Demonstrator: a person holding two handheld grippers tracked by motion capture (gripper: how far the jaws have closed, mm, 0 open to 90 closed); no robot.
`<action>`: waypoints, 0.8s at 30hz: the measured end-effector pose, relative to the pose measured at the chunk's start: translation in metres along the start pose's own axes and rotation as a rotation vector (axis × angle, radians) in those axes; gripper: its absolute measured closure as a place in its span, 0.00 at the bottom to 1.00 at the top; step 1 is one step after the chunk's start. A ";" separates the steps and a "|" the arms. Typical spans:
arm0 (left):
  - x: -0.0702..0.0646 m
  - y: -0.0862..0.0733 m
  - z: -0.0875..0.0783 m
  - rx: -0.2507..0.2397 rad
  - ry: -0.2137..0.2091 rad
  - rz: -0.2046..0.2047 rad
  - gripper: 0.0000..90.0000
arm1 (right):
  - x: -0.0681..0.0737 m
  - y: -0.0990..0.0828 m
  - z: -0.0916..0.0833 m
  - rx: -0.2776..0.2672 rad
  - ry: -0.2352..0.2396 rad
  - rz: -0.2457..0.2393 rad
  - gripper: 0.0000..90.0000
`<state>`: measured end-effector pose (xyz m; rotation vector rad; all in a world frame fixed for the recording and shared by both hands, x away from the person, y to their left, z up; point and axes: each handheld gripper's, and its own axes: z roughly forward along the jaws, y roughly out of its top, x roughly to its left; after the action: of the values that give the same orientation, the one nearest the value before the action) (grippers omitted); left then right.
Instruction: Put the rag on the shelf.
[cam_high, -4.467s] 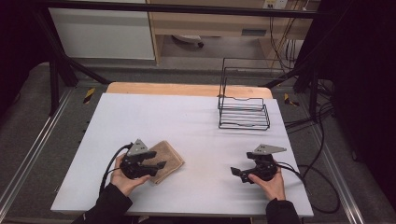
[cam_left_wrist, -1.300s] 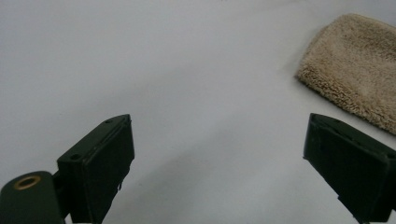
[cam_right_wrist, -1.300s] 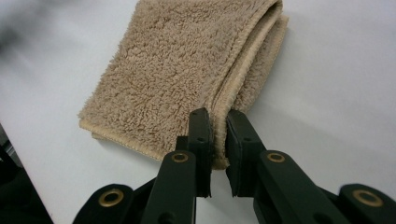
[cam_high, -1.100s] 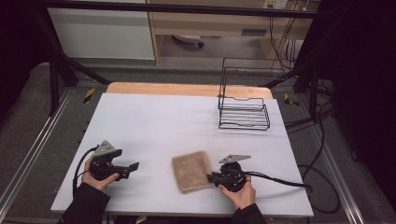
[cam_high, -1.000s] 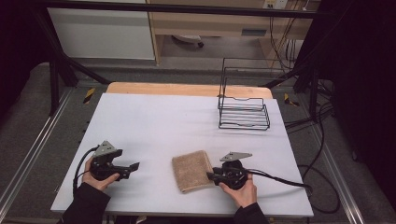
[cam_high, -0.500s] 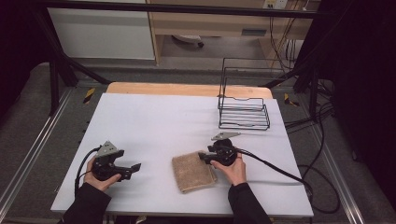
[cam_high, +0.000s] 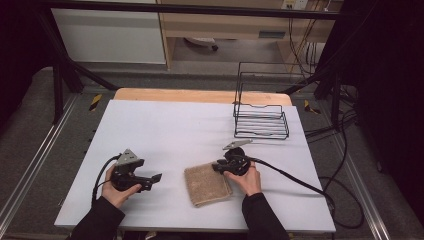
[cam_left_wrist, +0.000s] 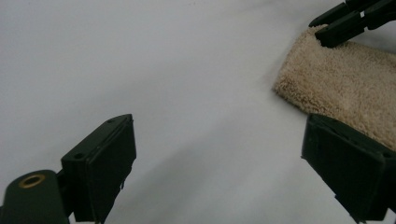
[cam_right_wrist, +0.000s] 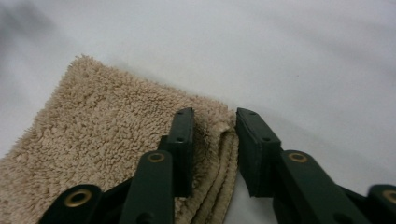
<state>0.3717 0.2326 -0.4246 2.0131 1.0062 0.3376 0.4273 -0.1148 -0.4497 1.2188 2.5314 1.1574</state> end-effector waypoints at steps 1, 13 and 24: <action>-0.001 0.002 0.003 -0.002 -0.006 -0.001 0.12 | 0.000 0.000 0.000 0.006 0.009 0.014 0.84; -0.028 0.027 0.045 0.019 -0.026 -0.040 0.29 | 0.001 0.002 -0.009 -0.021 -0.002 0.038 0.92; -0.047 0.031 0.082 0.095 -0.051 -0.066 0.54 | 0.002 -0.002 -0.010 -0.031 -0.029 0.035 0.92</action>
<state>0.4037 0.1406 -0.4451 2.0576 1.0721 0.2053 0.4207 -0.1199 -0.4429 1.2683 2.4708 1.1732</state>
